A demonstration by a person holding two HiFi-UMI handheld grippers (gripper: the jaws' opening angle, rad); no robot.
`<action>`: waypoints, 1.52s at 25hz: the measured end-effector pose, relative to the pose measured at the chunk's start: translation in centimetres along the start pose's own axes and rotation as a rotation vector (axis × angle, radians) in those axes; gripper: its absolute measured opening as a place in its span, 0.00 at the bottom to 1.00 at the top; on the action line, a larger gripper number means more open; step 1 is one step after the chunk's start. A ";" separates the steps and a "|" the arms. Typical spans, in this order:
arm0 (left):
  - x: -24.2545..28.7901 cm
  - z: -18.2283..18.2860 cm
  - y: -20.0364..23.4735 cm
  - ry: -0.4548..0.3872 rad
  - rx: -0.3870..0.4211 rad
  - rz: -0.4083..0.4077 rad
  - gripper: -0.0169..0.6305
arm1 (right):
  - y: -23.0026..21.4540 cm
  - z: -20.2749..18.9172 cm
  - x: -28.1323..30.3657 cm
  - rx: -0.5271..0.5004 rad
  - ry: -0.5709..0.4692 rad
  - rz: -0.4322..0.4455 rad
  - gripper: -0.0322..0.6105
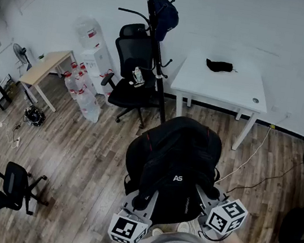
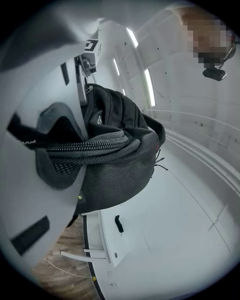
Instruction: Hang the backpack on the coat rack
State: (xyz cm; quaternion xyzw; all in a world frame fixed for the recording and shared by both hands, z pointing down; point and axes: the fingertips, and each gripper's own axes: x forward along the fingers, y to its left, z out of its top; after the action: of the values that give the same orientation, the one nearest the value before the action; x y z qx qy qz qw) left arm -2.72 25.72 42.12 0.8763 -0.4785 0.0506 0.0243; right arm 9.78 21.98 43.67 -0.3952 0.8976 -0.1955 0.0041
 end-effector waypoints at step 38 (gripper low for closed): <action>11.6 -0.6 13.4 0.011 -0.020 0.077 0.05 | -7.6 3.6 16.2 0.024 0.032 0.082 0.09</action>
State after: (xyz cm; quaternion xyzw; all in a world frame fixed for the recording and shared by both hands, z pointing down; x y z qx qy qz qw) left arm -7.79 8.78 43.98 0.8566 -0.5123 0.0517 0.0336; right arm 4.60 4.57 45.40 -0.3549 0.9105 -0.2123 0.0024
